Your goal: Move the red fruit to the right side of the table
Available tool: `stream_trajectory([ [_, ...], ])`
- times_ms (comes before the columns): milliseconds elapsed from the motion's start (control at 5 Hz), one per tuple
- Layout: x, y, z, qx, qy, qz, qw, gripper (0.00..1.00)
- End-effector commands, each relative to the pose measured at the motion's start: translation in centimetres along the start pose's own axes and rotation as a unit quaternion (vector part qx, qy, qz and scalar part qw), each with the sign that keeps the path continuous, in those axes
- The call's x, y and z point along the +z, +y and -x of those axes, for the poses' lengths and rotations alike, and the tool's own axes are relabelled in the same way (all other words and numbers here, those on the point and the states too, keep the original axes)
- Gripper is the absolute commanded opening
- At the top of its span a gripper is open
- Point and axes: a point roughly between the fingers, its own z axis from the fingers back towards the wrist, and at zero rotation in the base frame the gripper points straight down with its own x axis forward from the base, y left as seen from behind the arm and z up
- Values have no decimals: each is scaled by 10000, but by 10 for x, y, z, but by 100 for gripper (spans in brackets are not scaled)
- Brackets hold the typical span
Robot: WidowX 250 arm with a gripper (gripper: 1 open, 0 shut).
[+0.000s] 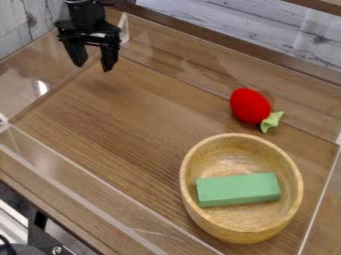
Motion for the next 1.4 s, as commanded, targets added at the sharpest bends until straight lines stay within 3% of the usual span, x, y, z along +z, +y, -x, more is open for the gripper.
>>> stream_trajectory([
  [0,15,3,-6,-13,-229,-74,9997,100],
  [800,15,2,-3,-15,-174,-60,9998,100],
  [1200,8,-34,5,348,103,22,9993,100],
])
